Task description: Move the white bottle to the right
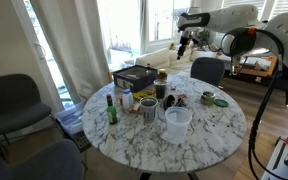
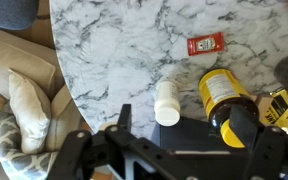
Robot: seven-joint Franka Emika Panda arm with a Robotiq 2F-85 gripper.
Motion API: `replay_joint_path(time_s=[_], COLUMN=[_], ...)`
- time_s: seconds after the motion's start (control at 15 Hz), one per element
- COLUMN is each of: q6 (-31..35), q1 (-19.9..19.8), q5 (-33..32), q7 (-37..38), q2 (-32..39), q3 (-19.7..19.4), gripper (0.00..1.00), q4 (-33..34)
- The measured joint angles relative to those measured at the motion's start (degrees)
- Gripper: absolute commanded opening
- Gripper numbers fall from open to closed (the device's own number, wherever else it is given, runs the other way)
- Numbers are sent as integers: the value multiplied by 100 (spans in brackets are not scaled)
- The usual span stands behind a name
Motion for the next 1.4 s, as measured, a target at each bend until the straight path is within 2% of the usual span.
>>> replay_joint_path(time_s=[0.53,1.13,1.4], q6=[-15,792,1103], q1=[-4,140,86], q5=[0,47,13], q7=[-16,854,881], q2=[8,439,822], q3=[15,44,82], gripper=[100,100,100], q4=[39,52,282])
